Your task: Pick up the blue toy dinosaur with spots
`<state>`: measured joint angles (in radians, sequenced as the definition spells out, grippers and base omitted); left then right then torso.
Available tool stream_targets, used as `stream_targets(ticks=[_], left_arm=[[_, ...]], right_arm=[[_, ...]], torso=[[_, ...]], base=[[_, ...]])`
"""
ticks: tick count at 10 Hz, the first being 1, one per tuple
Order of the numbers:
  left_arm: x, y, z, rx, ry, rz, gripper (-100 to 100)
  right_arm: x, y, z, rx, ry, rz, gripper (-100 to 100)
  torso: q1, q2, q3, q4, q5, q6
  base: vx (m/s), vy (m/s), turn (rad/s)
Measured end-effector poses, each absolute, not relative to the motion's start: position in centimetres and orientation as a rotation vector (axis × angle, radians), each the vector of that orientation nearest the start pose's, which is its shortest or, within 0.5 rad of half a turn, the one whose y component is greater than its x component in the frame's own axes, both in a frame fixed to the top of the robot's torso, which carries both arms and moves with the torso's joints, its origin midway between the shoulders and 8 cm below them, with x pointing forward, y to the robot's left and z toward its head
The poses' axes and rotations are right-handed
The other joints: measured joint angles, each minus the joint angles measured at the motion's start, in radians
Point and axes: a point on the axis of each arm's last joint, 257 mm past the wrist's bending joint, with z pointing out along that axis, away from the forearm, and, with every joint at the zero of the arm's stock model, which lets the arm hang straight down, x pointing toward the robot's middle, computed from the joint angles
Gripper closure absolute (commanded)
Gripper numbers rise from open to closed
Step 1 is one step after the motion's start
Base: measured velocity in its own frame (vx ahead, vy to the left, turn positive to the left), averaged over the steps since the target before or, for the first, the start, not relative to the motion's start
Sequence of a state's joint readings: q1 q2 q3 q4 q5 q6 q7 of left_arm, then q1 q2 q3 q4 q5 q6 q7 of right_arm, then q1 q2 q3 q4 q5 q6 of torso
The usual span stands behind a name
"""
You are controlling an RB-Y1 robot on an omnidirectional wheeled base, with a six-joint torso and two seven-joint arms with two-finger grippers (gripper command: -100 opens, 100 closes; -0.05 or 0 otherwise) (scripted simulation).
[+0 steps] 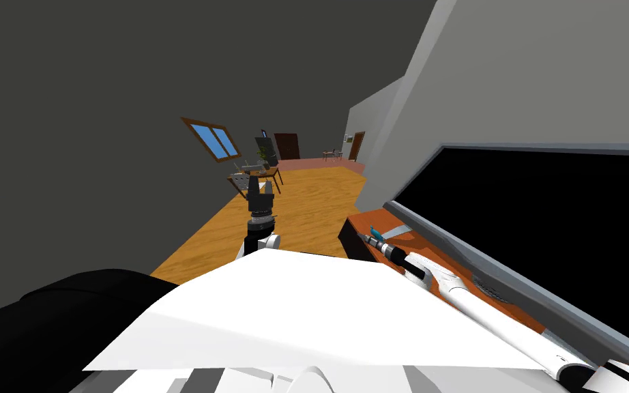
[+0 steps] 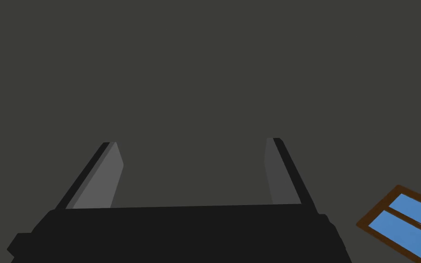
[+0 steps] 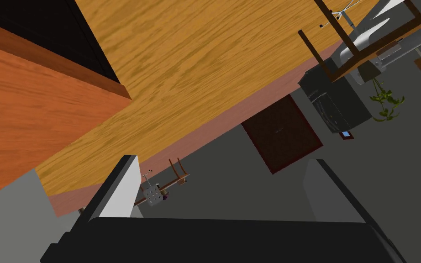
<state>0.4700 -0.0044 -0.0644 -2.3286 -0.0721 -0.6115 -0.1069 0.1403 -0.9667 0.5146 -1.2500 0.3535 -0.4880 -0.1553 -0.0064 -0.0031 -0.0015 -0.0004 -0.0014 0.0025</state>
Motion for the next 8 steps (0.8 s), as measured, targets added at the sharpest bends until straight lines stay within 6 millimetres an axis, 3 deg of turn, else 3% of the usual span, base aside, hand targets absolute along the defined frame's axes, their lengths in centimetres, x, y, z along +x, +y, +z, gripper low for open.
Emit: stream_targets(ticks=[1,3,6,8], left_arm=[[31.7,24.1,7.3,-0.438,0.536,-1.269,0],[31.7,24.1,7.3,-0.438,0.536,-1.269,0],[31.7,24.1,7.3,-0.438,0.536,-1.269,0],[31.7,24.1,7.3,-0.438,0.536,-1.270,0]], right_arm=[[35.7,-36.7,-41.5,0.159,2.223,0.680,-100],[34.3,-39.5,-43.0,0.142,2.291,0.606,-100],[32.5,-43.1,-44.2,0.132,2.371,0.513,-100],[31.4,-45.4,-44.8,0.123,2.414,0.461,-100]], torso=[[0.000,0.000,0.000,0.000,0.000,0.000],[0.000,-0.001,0.000,0.000,0.000,0.000],[0.001,0.000,0.000,0.000,0.000,0.000],[0.002,-0.001,0.000,0.000,0.000,-0.001]], base=[[0.011,-0.014,0.431],[0.018,-0.029,0.192],[0.010,-0.012,0.048],[0.020,-0.013,0.250]])
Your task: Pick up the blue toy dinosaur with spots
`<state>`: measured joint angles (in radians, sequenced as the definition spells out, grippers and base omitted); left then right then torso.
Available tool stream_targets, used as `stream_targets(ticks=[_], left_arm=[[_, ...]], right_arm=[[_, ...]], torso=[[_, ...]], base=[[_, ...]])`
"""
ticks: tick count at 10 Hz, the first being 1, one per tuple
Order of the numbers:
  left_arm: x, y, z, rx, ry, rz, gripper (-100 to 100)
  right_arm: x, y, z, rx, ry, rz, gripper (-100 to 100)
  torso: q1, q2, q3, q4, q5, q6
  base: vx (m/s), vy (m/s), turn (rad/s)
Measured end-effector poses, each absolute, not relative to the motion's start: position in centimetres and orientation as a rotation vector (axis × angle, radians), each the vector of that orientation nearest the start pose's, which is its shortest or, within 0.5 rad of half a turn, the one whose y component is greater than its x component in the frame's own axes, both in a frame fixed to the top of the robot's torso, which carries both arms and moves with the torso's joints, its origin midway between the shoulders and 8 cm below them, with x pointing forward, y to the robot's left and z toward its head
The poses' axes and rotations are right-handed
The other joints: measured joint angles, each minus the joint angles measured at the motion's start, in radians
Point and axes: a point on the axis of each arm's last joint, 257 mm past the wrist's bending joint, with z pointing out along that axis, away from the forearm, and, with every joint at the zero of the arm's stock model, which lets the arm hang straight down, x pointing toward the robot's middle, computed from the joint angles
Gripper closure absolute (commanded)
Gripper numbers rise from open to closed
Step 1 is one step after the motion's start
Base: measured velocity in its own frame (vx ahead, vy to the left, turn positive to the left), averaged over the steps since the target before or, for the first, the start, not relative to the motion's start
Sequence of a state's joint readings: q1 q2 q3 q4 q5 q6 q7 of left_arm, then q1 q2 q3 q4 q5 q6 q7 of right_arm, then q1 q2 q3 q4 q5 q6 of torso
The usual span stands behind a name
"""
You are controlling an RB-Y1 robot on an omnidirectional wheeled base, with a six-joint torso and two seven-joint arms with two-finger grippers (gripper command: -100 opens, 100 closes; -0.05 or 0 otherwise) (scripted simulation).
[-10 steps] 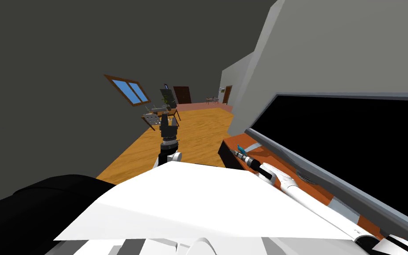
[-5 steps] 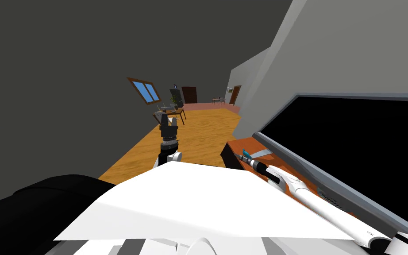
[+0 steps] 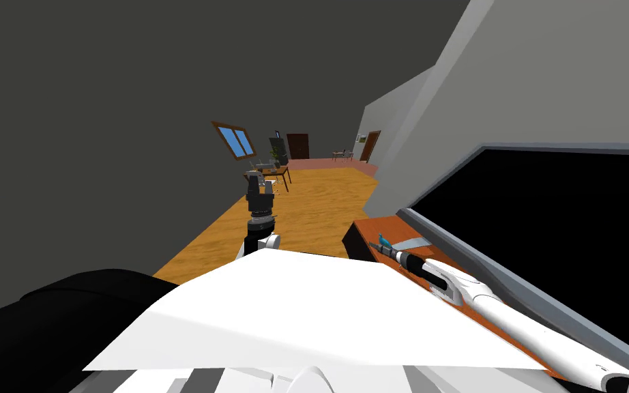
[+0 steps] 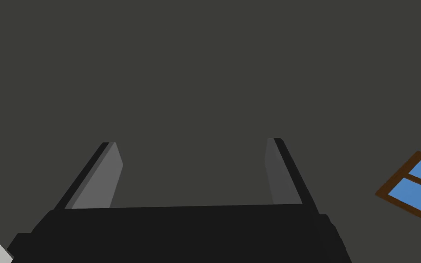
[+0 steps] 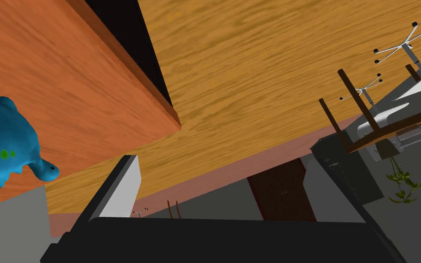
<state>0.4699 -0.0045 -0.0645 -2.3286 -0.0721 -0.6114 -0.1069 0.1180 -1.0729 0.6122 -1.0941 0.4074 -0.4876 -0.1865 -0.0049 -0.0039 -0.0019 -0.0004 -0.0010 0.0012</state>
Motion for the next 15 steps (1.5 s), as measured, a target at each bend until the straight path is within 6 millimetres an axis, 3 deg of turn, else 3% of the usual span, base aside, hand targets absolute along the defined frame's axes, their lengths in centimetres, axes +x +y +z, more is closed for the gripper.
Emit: stream_targets(ticks=[2,5,8,9,10,13,15], left_arm=[[31.7,24.1,7.3,-0.438,0.536,-1.270,0],[31.7,24.1,7.3,-0.438,0.536,-1.270,0],[31.7,24.1,7.3,-0.438,0.537,-1.269,0],[31.7,24.1,7.3,-0.438,0.537,-1.269,0],[31.7,24.1,7.3,-0.438,0.537,-1.269,0],[31.7,24.1,7.3,-0.438,0.536,-1.269,0],[31.7,24.1,7.3,-0.438,0.536,-1.269,0]], right_arm=[[29.1,-48.5,-45.7,0.117,2.478,0.378,-100],[27.7,-52.0,-46.3,0.112,2.537,0.291,-100],[22.1,-59.2,-46.9,0.105,2.679,0.095,-100],[20.3,-60.7,-46.8,0.097,2.723,0.049,-100],[18.1,-61.3,-47.4,0.100,2.767,0.013,-100],[16.6,-62.3,-47.7,0.100,2.798,-0.018,-100],[13.6,-62.7,-48.7,0.100,2.857,-0.040,-100]], torso=[[-0.001,-0.001,0.000,0.000,0.000,0.001],[-0.001,-0.001,-0.001,0.000,0.000,0.000],[-0.004,-0.006,-0.004,-0.001,-0.001,0.001],[-0.003,-0.007,-0.004,-0.002,-0.001,0.001],[-0.003,-0.008,-0.005,-0.002,-0.001,0.001],[0.001,0.000,0.000,0.000,0.000,0.002],[-0.001,-0.003,-0.002,-0.001,0.000,0.001]], base=[[0.029,-0.024,0.188],[0.032,-0.021,0.192],[0.105,-0.055,0.307],[0.135,-0.062,0.200],[0.092,-0.063,0.069],[0.016,-0.013,0.030],[0.069,-0.042,0.119]])
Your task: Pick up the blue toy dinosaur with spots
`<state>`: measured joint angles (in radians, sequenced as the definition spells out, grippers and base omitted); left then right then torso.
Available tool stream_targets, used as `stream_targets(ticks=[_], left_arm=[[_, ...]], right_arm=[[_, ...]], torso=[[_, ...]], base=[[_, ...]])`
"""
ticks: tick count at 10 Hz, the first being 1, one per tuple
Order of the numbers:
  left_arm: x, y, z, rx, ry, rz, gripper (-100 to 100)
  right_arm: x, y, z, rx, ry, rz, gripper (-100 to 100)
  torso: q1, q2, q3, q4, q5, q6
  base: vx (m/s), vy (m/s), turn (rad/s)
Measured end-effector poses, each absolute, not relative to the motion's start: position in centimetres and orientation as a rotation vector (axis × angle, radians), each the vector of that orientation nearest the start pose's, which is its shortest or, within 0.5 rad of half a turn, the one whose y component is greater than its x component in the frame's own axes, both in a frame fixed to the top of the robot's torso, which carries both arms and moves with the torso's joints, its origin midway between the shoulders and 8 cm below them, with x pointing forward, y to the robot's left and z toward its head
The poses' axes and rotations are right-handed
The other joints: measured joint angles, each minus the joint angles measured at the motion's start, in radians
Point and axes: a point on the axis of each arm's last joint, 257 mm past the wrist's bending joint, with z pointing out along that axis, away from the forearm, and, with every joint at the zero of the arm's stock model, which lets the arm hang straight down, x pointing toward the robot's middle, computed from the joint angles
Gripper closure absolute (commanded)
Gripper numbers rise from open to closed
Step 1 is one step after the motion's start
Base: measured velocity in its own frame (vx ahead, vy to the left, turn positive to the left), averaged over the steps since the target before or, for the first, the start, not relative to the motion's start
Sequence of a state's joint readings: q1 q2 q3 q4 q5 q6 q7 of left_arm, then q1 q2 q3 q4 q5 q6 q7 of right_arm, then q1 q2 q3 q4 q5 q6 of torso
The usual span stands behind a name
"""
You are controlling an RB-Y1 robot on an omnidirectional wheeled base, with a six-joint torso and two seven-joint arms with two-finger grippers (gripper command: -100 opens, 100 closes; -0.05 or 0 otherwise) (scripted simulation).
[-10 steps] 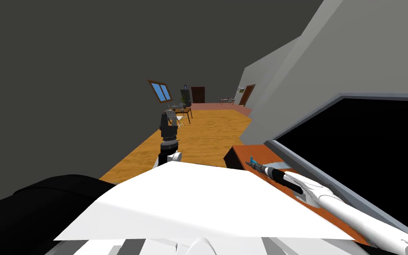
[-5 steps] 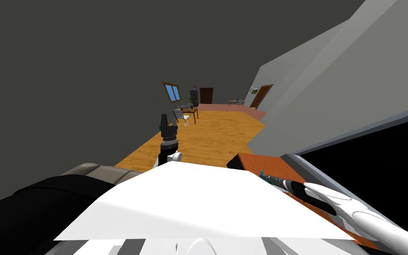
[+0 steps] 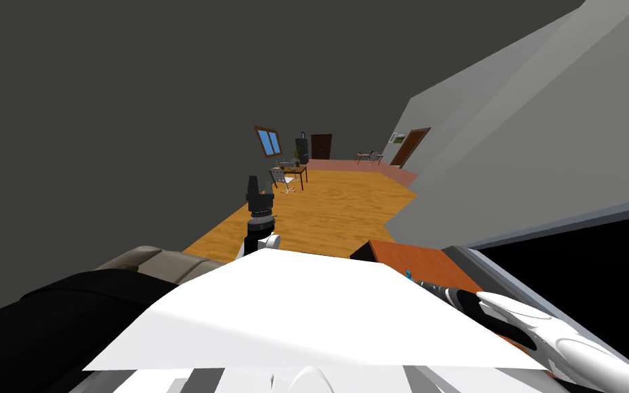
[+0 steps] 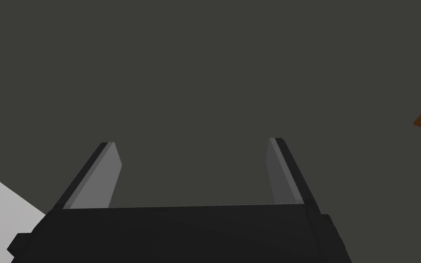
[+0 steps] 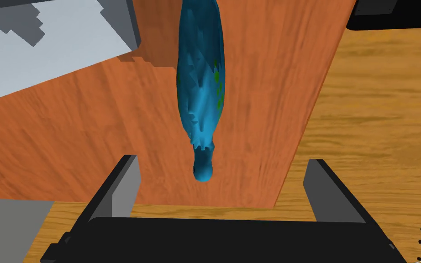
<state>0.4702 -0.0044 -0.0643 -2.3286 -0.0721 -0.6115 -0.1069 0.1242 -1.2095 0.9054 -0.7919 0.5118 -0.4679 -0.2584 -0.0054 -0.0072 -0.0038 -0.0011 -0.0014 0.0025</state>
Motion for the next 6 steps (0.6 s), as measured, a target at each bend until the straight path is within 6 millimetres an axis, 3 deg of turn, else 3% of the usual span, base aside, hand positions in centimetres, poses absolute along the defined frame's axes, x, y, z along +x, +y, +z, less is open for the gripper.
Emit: stream_targets(ticks=[2,5,6], left_arm=[[31.7,24.1,7.3,-0.438,0.536,-1.269,0],[31.7,24.1,7.3,-0.438,0.536,-1.269,0],[31.7,24.1,7.3,-0.438,0.536,-1.269,0]], right_arm=[[12.6,-63.0,-49.0,0.104,2.877,-0.052,-100],[8.0,-62.5,-50.8,0.105,2.964,-0.056,-100],[7.8,-62.4,-50.8,0.105,2.968,-0.056,0]], torso=[[0.000,0.002,0.001,0.000,0.000,0.001],[0.000,0.000,0.000,0.000,0.000,0.001],[0.001,0.002,0.001,0.000,0.000,0.001]], base=[[0.039,-0.029,0.049],[0.047,-0.026,0.047],[0.000,0.000,0.000]])
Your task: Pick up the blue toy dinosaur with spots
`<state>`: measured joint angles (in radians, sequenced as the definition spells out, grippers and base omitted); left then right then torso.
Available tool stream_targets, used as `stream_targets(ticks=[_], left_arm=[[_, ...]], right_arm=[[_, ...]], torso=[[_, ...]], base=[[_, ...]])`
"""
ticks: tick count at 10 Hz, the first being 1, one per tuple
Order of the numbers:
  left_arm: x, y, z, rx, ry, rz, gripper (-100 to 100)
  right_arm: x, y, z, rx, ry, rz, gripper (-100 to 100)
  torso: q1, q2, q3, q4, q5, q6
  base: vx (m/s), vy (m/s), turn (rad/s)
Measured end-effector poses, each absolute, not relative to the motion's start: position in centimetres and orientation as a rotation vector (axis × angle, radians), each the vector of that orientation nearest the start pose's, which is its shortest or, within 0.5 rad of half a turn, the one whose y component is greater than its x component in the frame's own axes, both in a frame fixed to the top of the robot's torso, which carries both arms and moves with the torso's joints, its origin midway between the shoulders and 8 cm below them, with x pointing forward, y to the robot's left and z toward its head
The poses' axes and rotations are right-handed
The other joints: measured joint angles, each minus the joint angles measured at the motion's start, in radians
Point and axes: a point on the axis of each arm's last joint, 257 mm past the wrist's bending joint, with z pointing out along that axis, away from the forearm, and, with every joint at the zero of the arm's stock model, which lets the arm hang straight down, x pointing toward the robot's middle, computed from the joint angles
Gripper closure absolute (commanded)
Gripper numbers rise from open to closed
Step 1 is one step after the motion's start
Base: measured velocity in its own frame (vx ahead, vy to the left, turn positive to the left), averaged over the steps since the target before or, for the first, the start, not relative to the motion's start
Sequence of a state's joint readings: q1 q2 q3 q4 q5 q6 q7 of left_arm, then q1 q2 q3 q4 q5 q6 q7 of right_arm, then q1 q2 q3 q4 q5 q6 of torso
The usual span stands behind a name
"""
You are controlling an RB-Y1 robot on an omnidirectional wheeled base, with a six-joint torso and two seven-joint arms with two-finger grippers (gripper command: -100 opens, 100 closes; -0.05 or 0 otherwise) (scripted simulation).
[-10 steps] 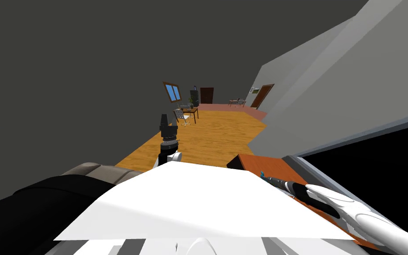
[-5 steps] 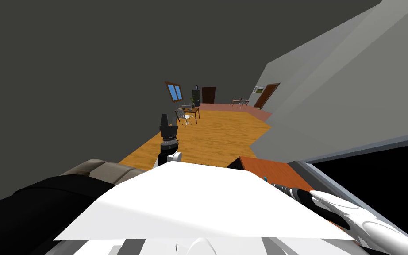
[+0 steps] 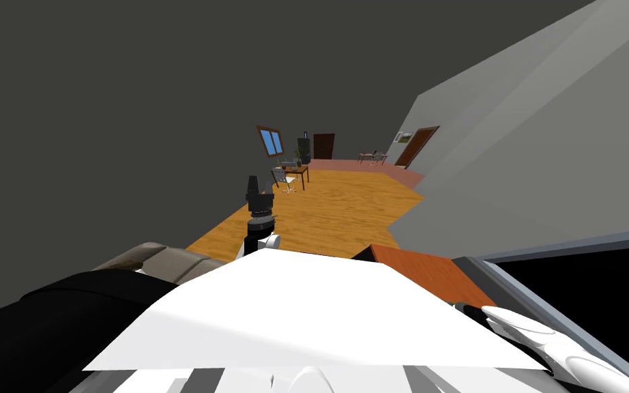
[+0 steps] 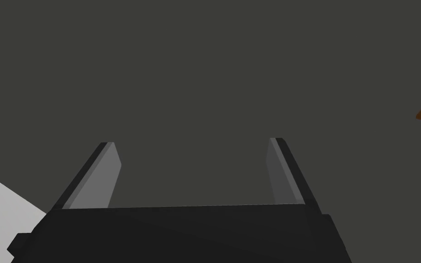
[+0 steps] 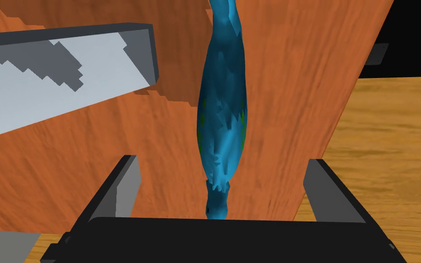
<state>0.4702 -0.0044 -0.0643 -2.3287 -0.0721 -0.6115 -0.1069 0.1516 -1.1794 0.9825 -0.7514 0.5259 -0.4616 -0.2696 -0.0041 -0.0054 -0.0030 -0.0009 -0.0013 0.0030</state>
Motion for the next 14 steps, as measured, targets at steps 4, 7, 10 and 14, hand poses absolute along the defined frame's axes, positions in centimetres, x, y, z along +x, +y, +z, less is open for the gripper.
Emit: stream_targets(ticks=[4,7,10,14], left_arm=[[31.7,24.1,7.3,-0.438,0.536,-1.269,0],[31.7,24.1,7.3,-0.438,0.536,-1.269,0],[31.7,24.1,7.3,-0.438,0.536,-1.269,0],[31.7,24.1,7.3,-0.438,0.536,-1.269,0]], right_arm=[[7.7,-61.5,-51.3,0.119,2.965,-0.061,-100],[7.4,-60.4,-51.8,0.140,2.962,-0.067,-100],[7.2,-59.0,-52.3,0.161,2.959,-0.069,-100],[6.5,-57.3,-52.7,0.198,2.957,-0.070,-100]], torso=[[-0.002,0.003,0.002,0.001,0.000,0.000],[-0.002,0.003,0.002,0.001,-0.001,0.000],[-0.001,0.003,0.002,0.001,0.000,0.000],[-0.002,0.003,0.002,0.001,0.000,0.000]], base=[[-0.017,-0.041,0.061],[-0.017,-0.048,0.051],[-0.018,-0.044,0.055],[-0.021,-0.051,0.063]])
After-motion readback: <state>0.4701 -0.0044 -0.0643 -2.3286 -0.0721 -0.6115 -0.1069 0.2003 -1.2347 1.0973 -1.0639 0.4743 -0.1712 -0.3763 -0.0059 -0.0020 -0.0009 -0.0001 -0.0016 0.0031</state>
